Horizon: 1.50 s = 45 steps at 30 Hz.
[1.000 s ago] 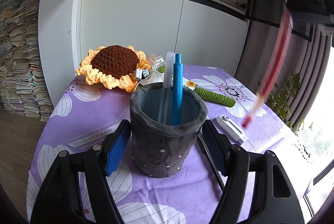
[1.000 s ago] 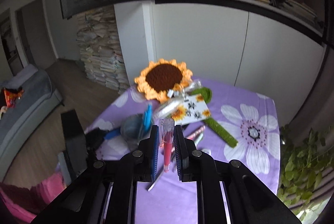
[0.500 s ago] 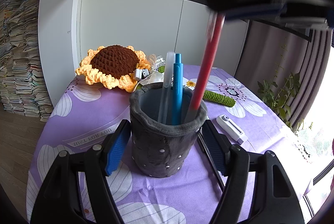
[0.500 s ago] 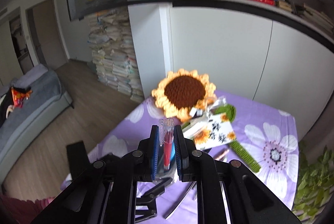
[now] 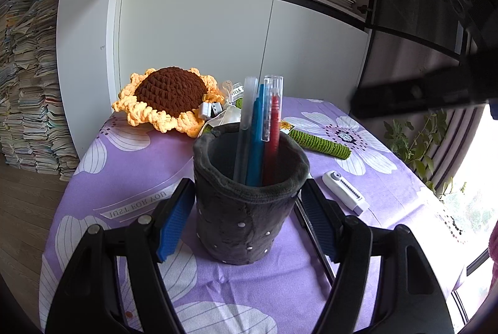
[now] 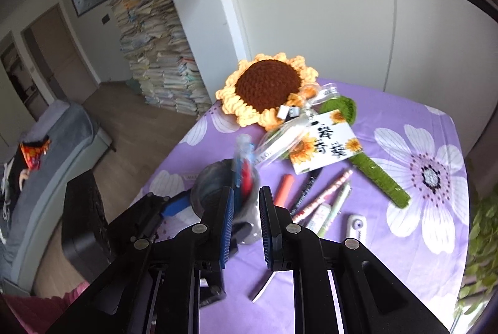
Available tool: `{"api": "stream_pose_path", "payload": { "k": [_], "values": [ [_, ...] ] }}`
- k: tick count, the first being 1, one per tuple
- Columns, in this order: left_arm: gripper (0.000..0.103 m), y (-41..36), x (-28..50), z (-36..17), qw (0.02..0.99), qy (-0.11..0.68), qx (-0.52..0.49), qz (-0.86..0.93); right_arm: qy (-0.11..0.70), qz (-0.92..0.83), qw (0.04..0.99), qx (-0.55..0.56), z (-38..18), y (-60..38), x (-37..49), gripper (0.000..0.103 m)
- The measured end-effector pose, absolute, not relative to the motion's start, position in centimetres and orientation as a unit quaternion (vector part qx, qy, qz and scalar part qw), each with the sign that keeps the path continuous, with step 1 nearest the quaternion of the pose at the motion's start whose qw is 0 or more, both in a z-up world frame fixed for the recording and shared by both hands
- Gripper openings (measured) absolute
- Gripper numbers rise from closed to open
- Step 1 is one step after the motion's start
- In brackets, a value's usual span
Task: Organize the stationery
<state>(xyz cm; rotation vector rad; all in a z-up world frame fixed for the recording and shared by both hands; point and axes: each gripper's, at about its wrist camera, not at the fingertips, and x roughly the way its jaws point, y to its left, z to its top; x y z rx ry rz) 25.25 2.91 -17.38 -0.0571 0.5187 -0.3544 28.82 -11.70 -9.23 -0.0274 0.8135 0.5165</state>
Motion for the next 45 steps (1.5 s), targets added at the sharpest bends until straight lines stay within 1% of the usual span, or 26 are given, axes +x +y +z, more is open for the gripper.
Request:
{"api": "stream_pose_path", "payload": {
  "k": [4,9,13,17,21,24,26,33,39,42,44,45],
  "values": [
    [0.071,2.9,25.3,-17.4,0.951,0.255,-0.028,-0.174,0.42,0.202,0.885,-0.021,-11.5,-13.8,28.1,0.015],
    [0.071,2.9,25.3,-17.4,0.951,0.255,-0.028,-0.174,0.497,0.197,0.845,-0.003,-16.8,-13.7,28.5,0.016],
    [0.071,3.0,25.3,-17.4,0.95,0.256,-0.031,-0.175,0.517,0.2,0.832,-0.008,-19.3,-12.2,28.5,0.016],
    [0.071,3.0,25.3,-17.4,0.95,0.256,-0.031,-0.175,0.519,0.179,0.835,-0.031,-20.3,-11.4,28.9,0.016],
    [0.071,3.0,25.3,-17.4,0.95,0.256,-0.031,-0.175,0.524,0.189,0.83,-0.028,-21.1,-11.3,29.1,0.016],
    [0.071,3.0,25.3,-17.4,0.95,0.256,-0.031,-0.175,0.522,0.194,0.83,-0.034,-21.0,-11.9,28.7,0.008],
    [0.071,3.0,25.3,-17.4,0.95,0.256,-0.031,-0.175,0.522,0.196,0.83,-0.034,-20.7,-12.7,28.2,0.005],
    [0.071,3.0,25.3,-17.4,0.95,0.256,-0.031,-0.175,0.536,0.18,0.82,-0.082,-20.7,-16.0,25.4,0.004],
    [0.071,3.0,25.3,-17.4,0.95,0.256,-0.032,-0.175,0.523,0.176,0.832,-0.058,-20.1,-18.1,24.8,0.005],
    [0.071,3.0,25.3,-17.4,0.95,0.257,-0.032,-0.175,0.516,0.186,0.834,-0.061,-19.9,-16.9,25.0,0.008],
    [0.071,3.0,25.2,-17.4,0.95,0.257,-0.032,-0.175,0.516,0.187,0.832,-0.081,-20.3,-15.6,25.5,0.02],
    [0.071,3.0,25.3,-17.4,0.95,0.257,-0.032,-0.175,0.516,0.19,0.831,-0.087,-20.6,-15.1,25.7,0.022]
  ]
}}
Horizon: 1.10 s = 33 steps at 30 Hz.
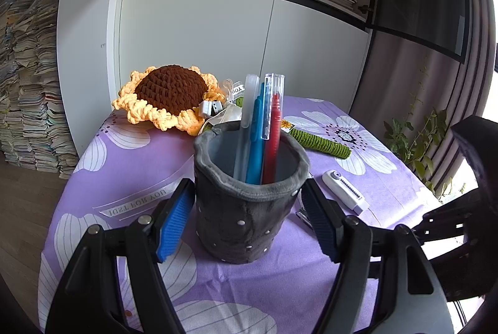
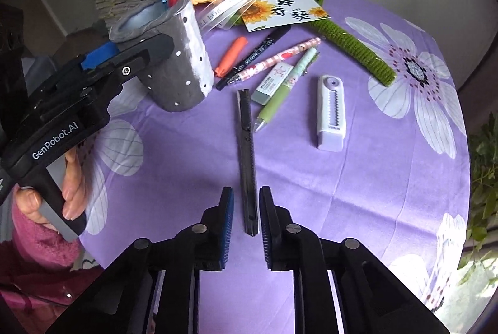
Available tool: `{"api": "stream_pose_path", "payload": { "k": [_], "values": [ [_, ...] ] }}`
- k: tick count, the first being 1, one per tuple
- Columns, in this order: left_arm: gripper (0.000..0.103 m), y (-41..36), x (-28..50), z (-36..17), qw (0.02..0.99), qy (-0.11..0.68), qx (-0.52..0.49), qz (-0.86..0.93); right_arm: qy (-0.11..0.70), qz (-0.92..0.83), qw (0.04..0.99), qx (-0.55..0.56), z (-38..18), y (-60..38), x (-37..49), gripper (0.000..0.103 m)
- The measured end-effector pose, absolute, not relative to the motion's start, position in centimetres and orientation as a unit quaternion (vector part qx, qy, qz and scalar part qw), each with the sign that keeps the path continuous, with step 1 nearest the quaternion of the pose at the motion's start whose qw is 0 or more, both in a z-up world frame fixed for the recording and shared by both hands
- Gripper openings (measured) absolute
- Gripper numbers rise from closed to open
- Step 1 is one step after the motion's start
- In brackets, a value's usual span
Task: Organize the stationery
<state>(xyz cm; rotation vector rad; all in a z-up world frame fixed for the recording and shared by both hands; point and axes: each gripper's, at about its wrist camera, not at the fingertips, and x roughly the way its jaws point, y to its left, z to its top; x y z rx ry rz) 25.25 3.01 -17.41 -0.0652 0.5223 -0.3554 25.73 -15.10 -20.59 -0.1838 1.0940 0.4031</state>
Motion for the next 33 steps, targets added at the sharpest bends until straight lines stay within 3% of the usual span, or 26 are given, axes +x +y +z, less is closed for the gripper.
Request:
{"api": "stream_pose_path", "payload": {
  "k": [7,12,14,25,27,30,33],
  "values": [
    [0.071,3.0,25.3,-17.6,0.949,0.259,-0.033,-0.175,0.488,0.18,0.847,-0.106,-20.0,-12.6,28.4,0.026],
    [0.071,3.0,25.3,-17.7,0.949,0.261,-0.036,-0.176,0.526,0.182,0.826,-0.091,-21.5,-12.2,30.3,0.026],
    [0.071,3.0,25.3,-17.7,0.948,0.261,-0.036,-0.176,0.519,0.185,0.828,-0.099,-21.5,-12.2,30.1,0.012],
    [0.071,3.0,25.2,-17.6,0.949,0.261,-0.035,-0.174,0.545,0.213,0.792,-0.173,-20.8,-14.1,25.6,0.012],
    [0.071,3.0,25.2,-17.6,0.948,0.262,-0.036,-0.175,0.536,0.218,0.8,-0.159,-20.3,-14.0,25.7,0.015],
    [0.071,3.0,25.2,-17.6,0.948,0.262,-0.037,-0.175,0.518,0.212,0.813,-0.157,-20.0,-13.5,25.9,0.039],
    [0.071,3.1,25.2,-17.6,0.948,0.263,-0.039,-0.175,0.512,0.208,0.816,-0.166,-20.0,-12.7,26.9,0.042]
  ]
}}
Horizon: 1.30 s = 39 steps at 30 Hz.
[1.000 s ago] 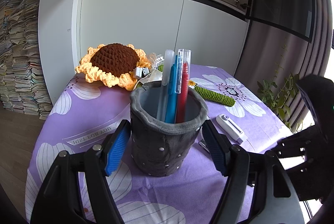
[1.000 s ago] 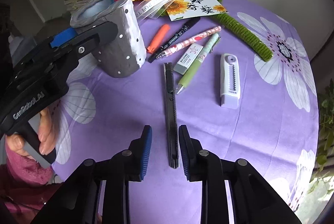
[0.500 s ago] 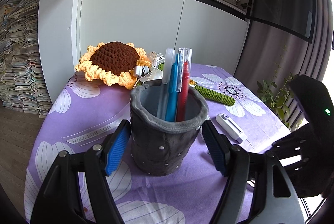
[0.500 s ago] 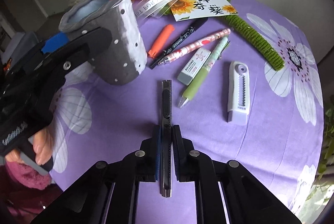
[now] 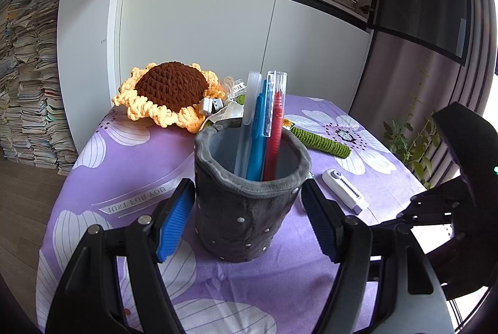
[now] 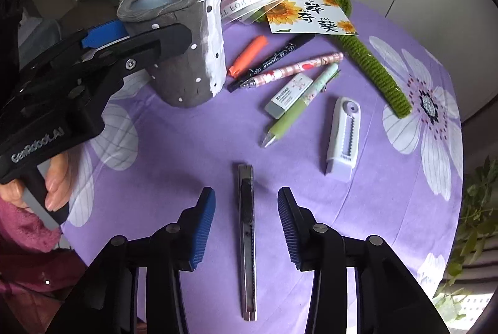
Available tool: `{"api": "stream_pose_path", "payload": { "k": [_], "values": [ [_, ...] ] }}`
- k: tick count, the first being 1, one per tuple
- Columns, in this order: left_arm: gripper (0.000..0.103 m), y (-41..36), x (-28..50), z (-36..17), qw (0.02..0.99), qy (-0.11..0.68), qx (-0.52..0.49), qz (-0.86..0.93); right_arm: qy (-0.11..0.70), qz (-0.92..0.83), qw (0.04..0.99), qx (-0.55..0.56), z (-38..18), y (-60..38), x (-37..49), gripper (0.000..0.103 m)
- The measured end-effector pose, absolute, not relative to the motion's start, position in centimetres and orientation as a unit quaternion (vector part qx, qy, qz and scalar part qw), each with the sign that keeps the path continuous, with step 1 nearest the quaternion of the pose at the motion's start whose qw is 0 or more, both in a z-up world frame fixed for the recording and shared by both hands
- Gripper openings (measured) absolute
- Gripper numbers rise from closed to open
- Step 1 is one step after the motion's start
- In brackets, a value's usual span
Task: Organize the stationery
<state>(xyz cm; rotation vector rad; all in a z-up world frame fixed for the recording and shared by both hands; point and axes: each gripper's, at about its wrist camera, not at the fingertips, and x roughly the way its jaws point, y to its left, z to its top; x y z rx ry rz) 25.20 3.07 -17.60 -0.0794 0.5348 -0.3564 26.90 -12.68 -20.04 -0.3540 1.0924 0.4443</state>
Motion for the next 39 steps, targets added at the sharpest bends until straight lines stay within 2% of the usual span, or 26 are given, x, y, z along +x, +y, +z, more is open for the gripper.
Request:
{"api": "stream_pose_path", "payload": {
  "k": [3,4,5,6,7,14,31,35,39],
  "values": [
    [0.071,3.1,25.2,-17.6,0.948,0.263,-0.039,-0.175,0.524,0.212,0.81,-0.156,-20.5,-12.4,27.8,0.042],
    [0.071,3.1,25.2,-17.6,0.948,0.263,-0.039,-0.175,0.527,0.211,0.808,-0.156,-20.7,-12.5,28.5,0.038],
    [0.071,3.1,25.2,-17.6,0.948,0.263,-0.039,-0.175,0.528,0.208,0.808,-0.158,-20.8,-12.3,28.6,0.029],
    [0.071,3.1,25.1,-17.6,0.948,0.264,-0.039,-0.175,0.527,0.21,0.808,-0.158,-20.8,-12.2,28.7,0.025],
    [0.071,3.1,25.2,-17.6,0.948,0.264,-0.039,-0.175,0.526,0.211,0.808,-0.157,-20.7,-12.2,28.8,0.012],
    [0.071,3.0,25.2,-17.6,0.947,0.265,-0.039,-0.175,0.495,0.22,0.828,-0.144,-17.7,-12.7,27.3,0.012],
    [0.071,3.0,25.2,-17.6,0.947,0.266,-0.039,-0.175,0.28,0.271,0.917,-0.084,-2.1,-11.4,24.2,0.012],
    [0.071,3.0,25.2,-17.6,0.947,0.266,-0.039,-0.175,0.27,0.292,0.915,-0.074,-1.0,-10.2,25.6,0.012],
    [0.071,3.0,25.2,-17.6,0.947,0.266,-0.039,-0.175,0.291,0.305,0.904,-0.068,-2.4,-8.1,27.6,0.012]
  ]
}}
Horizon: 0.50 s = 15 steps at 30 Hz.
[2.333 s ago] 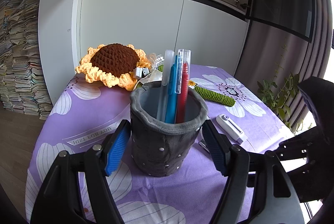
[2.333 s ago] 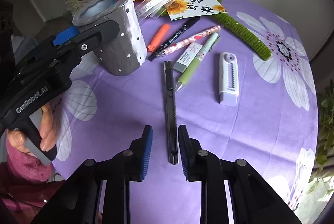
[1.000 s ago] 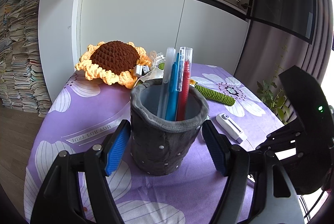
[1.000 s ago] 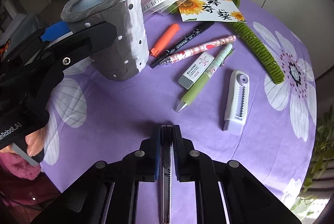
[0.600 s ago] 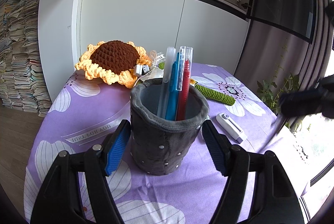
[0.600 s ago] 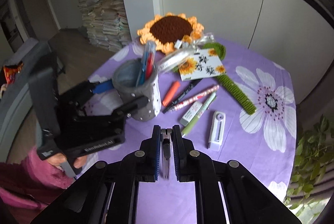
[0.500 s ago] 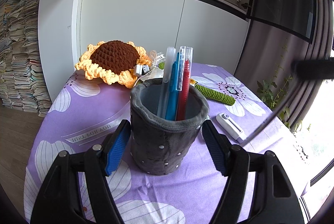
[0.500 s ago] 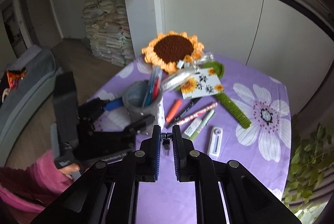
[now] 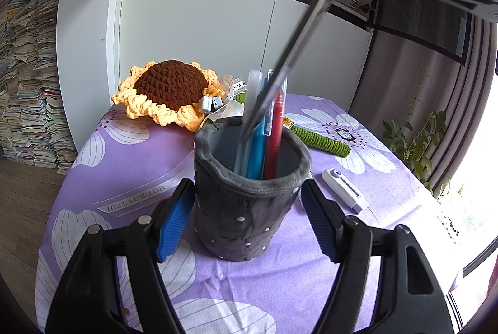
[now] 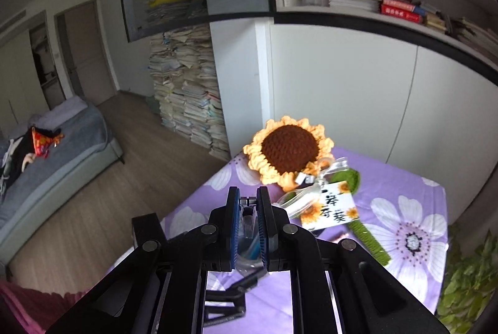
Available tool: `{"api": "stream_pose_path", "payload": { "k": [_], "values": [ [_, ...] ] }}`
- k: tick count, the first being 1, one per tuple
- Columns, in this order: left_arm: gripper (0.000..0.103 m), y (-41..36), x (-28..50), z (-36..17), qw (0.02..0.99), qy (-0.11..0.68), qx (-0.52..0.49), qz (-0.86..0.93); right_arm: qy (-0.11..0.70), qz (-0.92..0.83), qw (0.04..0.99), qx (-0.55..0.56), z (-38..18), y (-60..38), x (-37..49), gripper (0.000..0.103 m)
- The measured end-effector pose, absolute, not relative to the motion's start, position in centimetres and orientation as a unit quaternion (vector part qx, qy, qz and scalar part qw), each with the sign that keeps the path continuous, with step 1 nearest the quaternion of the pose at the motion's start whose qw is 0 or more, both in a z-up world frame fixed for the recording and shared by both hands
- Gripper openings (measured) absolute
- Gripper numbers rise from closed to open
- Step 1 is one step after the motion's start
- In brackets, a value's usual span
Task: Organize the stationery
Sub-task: 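Lift the utility knife and lower it into the grey cup, release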
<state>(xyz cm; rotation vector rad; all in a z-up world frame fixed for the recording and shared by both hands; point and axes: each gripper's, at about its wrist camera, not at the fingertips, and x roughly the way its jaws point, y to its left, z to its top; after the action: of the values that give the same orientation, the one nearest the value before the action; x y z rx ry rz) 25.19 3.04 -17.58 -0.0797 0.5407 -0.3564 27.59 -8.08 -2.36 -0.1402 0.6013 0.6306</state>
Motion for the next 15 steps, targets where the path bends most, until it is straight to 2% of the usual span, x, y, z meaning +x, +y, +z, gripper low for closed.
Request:
{"api": "stream_pose_path", "payload": {
  "k": [8,15],
  "values": [
    [0.071,3.0,25.2,-17.6,0.947,0.266,-0.039,-0.175,0.346,0.295,0.883,-0.113,-6.6,-4.1,30.7,0.012],
    [0.071,2.8,25.0,-17.5,0.946,0.268,-0.039,-0.175,0.357,0.291,0.88,-0.111,-8.2,-4.1,31.8,0.012]
  ]
}}
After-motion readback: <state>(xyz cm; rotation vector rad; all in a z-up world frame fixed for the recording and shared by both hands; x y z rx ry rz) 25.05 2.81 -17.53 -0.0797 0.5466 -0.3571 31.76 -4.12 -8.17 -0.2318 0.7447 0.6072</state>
